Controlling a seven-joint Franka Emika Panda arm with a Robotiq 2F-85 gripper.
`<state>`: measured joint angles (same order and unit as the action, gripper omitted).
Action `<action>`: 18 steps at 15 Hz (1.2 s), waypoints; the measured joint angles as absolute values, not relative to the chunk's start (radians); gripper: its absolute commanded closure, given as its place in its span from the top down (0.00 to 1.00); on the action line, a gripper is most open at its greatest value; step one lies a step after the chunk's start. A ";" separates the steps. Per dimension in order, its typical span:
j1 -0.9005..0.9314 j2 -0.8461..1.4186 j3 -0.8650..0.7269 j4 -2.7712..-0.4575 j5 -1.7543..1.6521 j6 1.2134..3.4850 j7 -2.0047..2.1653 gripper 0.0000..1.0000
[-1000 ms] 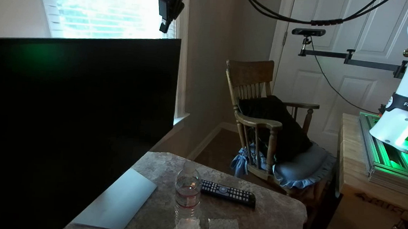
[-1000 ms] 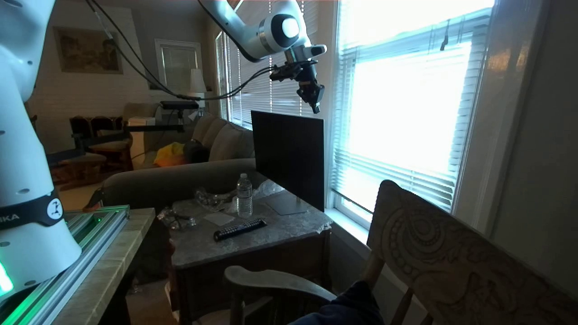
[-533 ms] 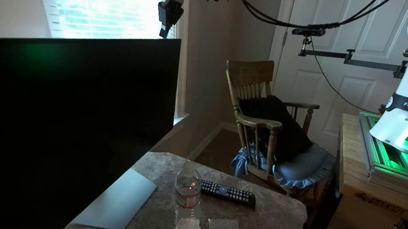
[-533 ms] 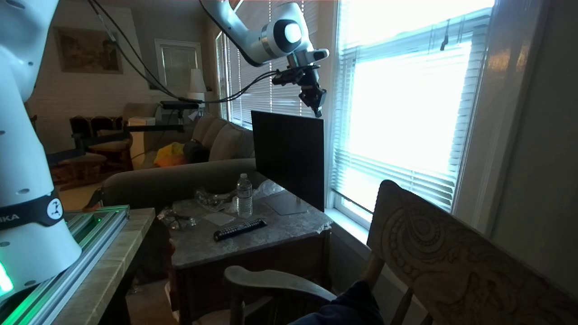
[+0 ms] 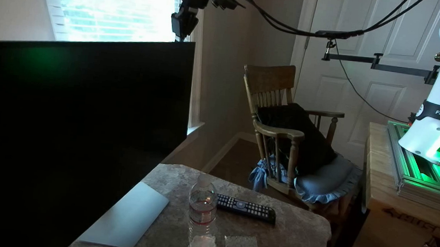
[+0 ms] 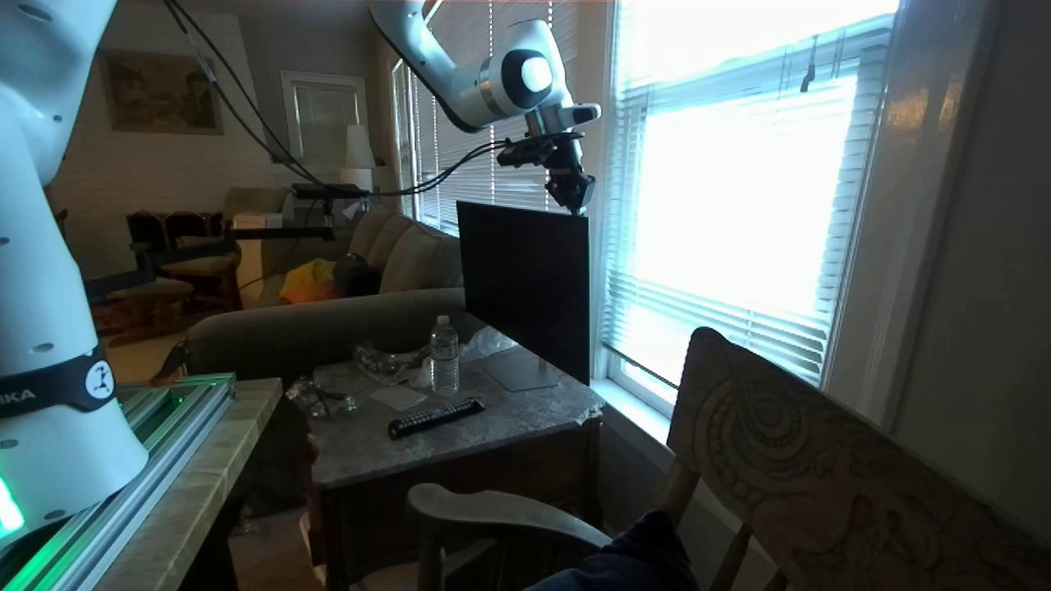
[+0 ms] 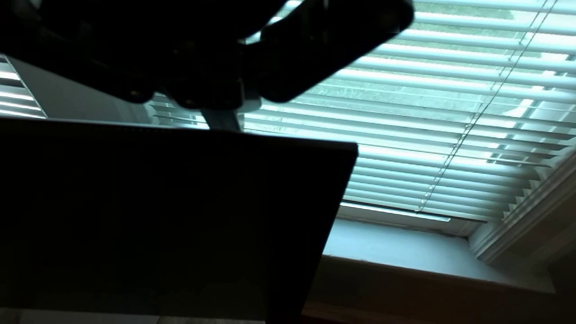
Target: Move the television forwards.
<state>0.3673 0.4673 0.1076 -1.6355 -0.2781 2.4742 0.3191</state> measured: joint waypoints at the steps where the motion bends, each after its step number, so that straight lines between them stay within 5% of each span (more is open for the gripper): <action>1: 0.368 0.467 0.108 -1.635 -0.278 2.473 0.319 0.00; 18: 0.392 0.469 0.109 -1.561 -0.278 2.280 0.319 0.00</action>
<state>0.3924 0.4693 0.1089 -1.5608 -0.2781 2.2799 0.3193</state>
